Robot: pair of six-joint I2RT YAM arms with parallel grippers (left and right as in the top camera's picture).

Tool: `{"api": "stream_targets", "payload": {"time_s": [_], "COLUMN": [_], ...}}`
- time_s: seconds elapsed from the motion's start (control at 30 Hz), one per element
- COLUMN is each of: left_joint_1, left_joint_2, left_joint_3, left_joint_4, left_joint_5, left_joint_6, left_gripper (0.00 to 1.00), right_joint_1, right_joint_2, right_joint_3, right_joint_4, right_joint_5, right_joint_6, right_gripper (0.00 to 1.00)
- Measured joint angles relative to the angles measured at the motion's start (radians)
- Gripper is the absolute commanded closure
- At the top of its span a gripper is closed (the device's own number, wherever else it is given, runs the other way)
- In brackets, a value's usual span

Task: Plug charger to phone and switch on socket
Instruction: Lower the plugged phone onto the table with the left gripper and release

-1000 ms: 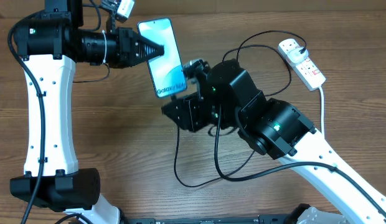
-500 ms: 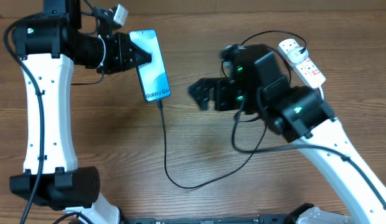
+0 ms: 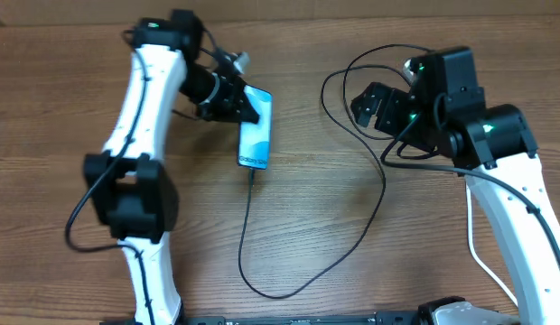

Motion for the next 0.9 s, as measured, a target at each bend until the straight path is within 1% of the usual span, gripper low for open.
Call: {"api": "stream_targets", "payload": {"time_s": [0.13, 0.23, 0.33, 0.77, 0.9], "left_joint_1": [-0.048, -0.071, -0.069, -0.064, -0.064], "left_joint_2": [0.082, 0.116, 0.133, 0.246, 0.248], "left_joint_3": [0.0, 0.0, 0.0, -0.001, -0.001], "left_joint_4": [0.113, 0.198, 0.243, 0.246, 0.251], "left_joint_5": [-0.016, -0.044, -0.063, -0.086, -0.091], "left_joint_6": [0.005, -0.018, -0.045, -0.113, -0.124], "left_gripper": [0.96, 0.96, 0.96, 0.96, 0.94], "right_joint_1": [-0.015, -0.015, -0.015, -0.015, -0.015], "right_joint_2": [0.04, 0.082, 0.123, 0.14, 0.14], "right_joint_3": [0.0, 0.0, 0.0, 0.0, 0.0], "right_joint_4": [-0.011, -0.024, -0.027, -0.019, -0.019], "right_joint_5": [0.003, 0.003, 0.003, 0.003, 0.003], "right_joint_6": [0.0, 0.0, -0.001, 0.0, 0.0], "right_gripper": [0.0, 0.0, 0.0, 0.0, 0.0]}}
